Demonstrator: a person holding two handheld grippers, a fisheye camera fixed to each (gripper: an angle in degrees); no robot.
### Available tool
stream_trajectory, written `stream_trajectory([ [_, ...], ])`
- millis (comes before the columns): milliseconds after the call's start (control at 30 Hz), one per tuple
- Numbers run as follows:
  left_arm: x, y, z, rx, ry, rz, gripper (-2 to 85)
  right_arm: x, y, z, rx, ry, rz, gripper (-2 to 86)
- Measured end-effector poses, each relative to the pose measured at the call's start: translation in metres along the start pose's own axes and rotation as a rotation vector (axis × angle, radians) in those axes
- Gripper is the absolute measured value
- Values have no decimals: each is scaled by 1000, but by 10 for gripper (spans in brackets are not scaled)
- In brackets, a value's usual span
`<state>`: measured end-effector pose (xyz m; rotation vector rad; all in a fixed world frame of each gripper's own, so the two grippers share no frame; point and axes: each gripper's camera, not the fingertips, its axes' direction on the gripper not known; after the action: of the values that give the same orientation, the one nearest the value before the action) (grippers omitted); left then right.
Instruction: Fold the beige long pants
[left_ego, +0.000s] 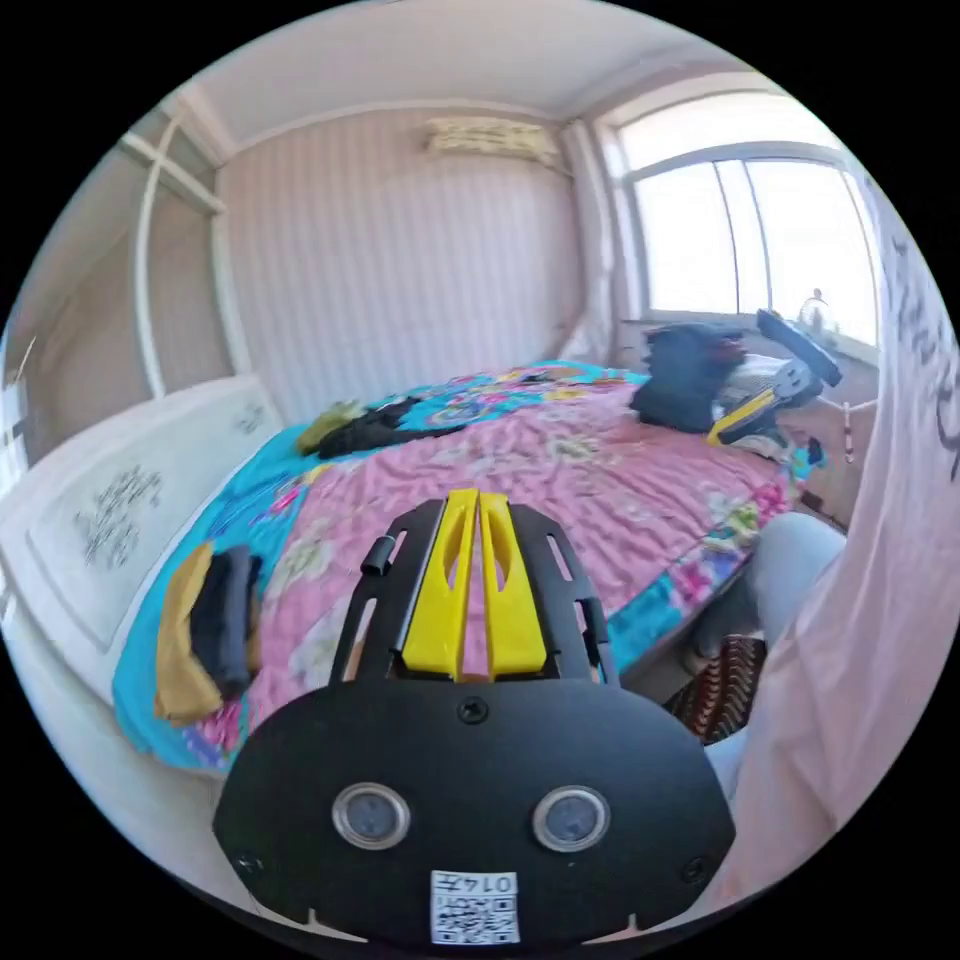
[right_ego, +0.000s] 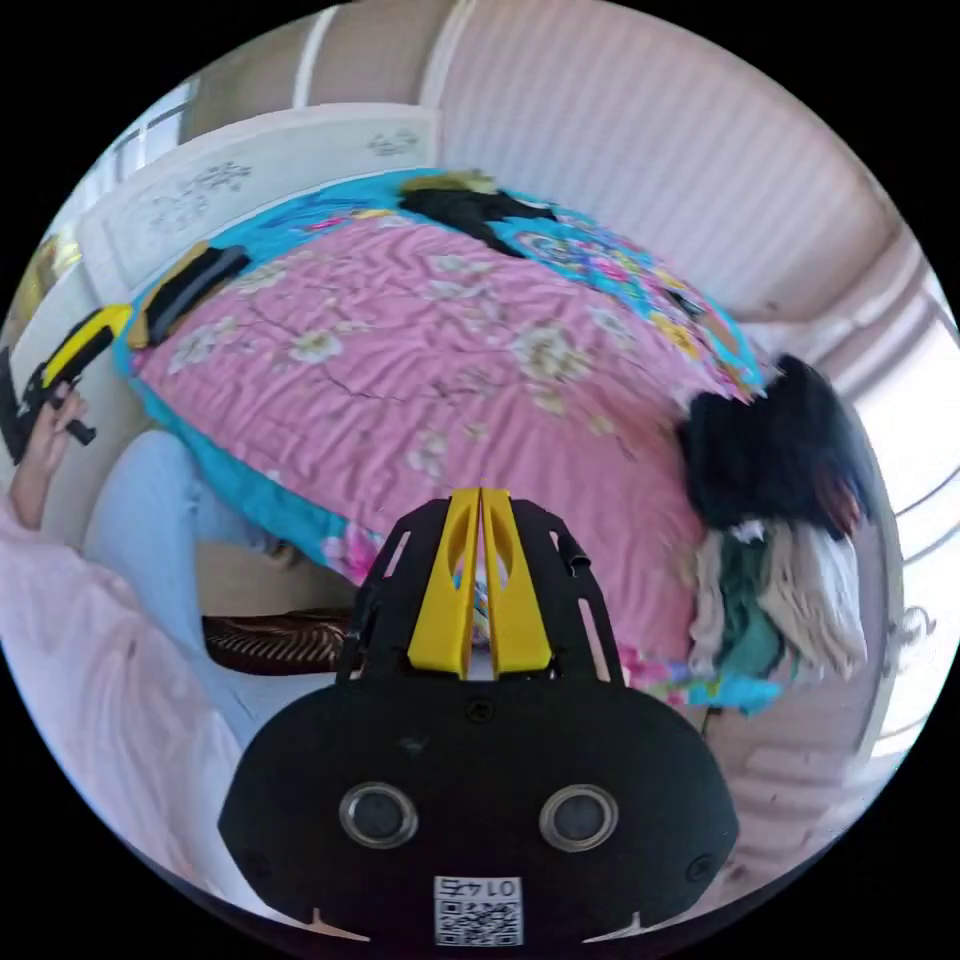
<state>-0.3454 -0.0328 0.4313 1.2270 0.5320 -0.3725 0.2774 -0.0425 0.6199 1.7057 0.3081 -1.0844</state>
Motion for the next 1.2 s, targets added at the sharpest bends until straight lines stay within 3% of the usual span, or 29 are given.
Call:
stream_trajectory([
  [167, 124, -56, 37, 195, 295, 48, 44, 71, 89, -49, 69, 18, 282, 8],
  [333, 270, -97, 105, 124, 558, 152, 97, 143, 169, -73, 91, -12, 427, 91],
  [500, 360, -125, 173, 31, 692, 163, 122, 197, 228, -95, 141, 3, 522, 112],
  [700, 453, -162, 275, -63, 690, 265, 125, 285, 270, -132, 227, 76, 675, 139],
  [967, 608, -234, 439, -109, 766, 343, 128, 363, 229, -178, 317, 350, 429, 143],
  [1033, 660, -256, 499, -194, 792, 293, 127, 381, 209, -183, 321, 481, 408, 158],
  [1200, 745, -289, 595, -342, 844, 140, 138, 419, 182, -159, 108, 466, 297, 143],
])
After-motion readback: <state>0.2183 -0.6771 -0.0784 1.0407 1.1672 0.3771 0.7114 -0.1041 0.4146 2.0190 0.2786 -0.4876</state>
